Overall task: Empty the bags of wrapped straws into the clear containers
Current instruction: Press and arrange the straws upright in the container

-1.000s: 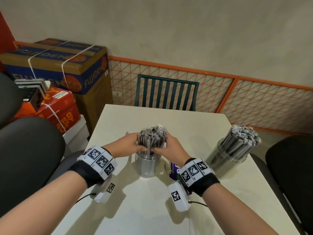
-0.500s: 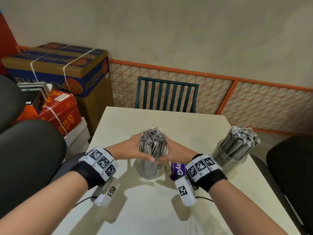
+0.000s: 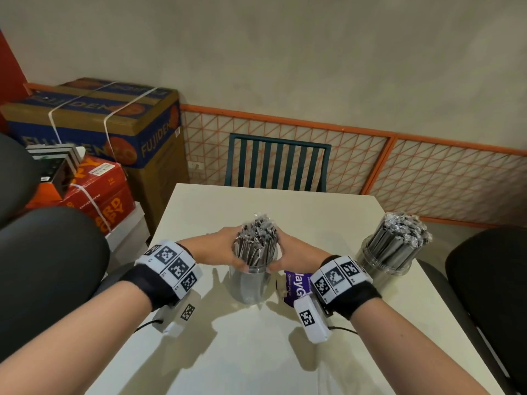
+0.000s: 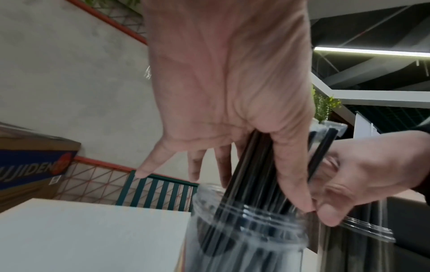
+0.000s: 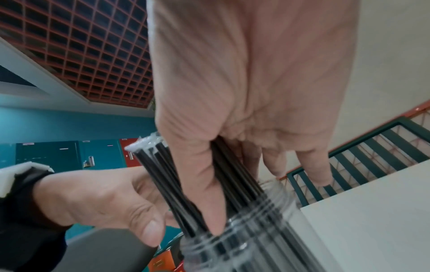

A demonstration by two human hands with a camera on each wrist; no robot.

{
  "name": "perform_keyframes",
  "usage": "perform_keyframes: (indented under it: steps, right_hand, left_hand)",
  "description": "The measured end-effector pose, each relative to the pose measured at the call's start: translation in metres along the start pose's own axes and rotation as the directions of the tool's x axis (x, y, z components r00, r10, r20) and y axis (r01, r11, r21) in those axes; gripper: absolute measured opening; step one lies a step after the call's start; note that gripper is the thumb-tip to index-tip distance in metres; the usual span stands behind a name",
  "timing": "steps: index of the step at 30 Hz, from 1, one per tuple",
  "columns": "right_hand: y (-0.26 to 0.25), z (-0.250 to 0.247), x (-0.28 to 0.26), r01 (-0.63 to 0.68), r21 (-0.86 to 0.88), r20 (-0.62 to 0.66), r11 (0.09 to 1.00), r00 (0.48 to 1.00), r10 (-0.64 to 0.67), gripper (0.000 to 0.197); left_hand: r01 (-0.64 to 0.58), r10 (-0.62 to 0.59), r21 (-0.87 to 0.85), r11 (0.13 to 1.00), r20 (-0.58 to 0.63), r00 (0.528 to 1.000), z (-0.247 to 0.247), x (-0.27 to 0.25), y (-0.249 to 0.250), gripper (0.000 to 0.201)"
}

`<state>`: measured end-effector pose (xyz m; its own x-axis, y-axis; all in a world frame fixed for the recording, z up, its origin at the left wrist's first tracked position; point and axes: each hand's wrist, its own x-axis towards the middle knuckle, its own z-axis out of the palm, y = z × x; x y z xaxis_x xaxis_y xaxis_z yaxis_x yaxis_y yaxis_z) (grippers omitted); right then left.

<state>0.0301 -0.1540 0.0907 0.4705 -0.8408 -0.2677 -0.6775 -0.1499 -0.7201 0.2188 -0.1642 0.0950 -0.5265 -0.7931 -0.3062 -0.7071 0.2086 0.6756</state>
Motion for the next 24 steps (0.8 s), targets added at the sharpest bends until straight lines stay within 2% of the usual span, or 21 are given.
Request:
perform_keyframes:
  steps: [2,4,6,8,10,12,15,17,19,21,24]
  right_hand:
    - [0.001,0.008,-0.003,0.066,0.11,-0.029,0.992,0.998,-0.063,0.097]
    - [0.002,0.02,-0.002,0.095,0.176,-0.145,0.98,0.987,-0.07,0.094]
    - [0.002,0.027,0.001,0.072,0.191,-0.267,0.979,0.964,-0.019,0.084]
    - [0.0,0.026,0.002,0.055,0.173,-0.33,0.983,0.944,0.005,0.073]
    - [-0.006,0.017,0.004,0.056,0.16,-0.358,0.986,0.934,0.005,0.06]
    - [-0.014,0.004,0.005,0.051,0.145,-0.335,0.988,0.942,0.001,0.053]
    - [-0.02,-0.016,0.008,-0.006,0.079,-0.156,0.997,0.988,0.018,0.057]
    - [-0.019,-0.021,0.01,-0.022,0.012,-0.073,1.0,0.997,0.023,0.057]
    - [-0.014,-0.016,0.011,-0.021,-0.001,-0.11,1.0,0.994,0.021,0.056]
    - [-0.008,-0.002,0.009,-0.003,0.051,-0.234,0.999,0.972,0.015,0.057]
    - [-0.005,0.019,0.005,0.042,0.166,-0.353,0.985,0.935,0.019,0.069]
  left_hand:
    - [0.019,-0.019,0.015,1.0,-0.022,1.0,0.005,0.001,-0.005,0.099]
    - [-0.001,-0.002,-0.066,0.998,-0.036,0.999,0.011,0.002,-0.008,0.106]
    - [-0.028,0.02,-0.115,0.993,-0.07,0.997,0.013,0.0,-0.004,0.092]
    - [-0.028,0.016,-0.103,0.994,-0.119,0.993,0.009,-0.002,0.003,0.066]
    - [-0.058,0.04,-0.088,0.994,-0.192,0.981,0.0,-0.001,0.006,0.046]
    - [-0.082,0.067,-0.069,0.994,-0.196,0.978,-0.01,-0.003,0.01,0.04]
    - [-0.066,0.056,-0.061,0.996,-0.149,0.987,-0.02,-0.002,0.01,0.041]
    - [-0.054,0.044,-0.086,0.995,-0.105,0.994,-0.021,-0.001,0.006,0.046]
    - [-0.045,0.038,-0.134,0.99,-0.054,0.998,-0.015,0.002,0.0,0.055]
    - [-0.046,0.04,-0.207,0.977,-0.036,0.999,-0.007,0.004,-0.005,0.064]
    - [-0.092,0.056,-0.317,0.944,-0.122,0.991,0.006,0.007,-0.01,0.074]
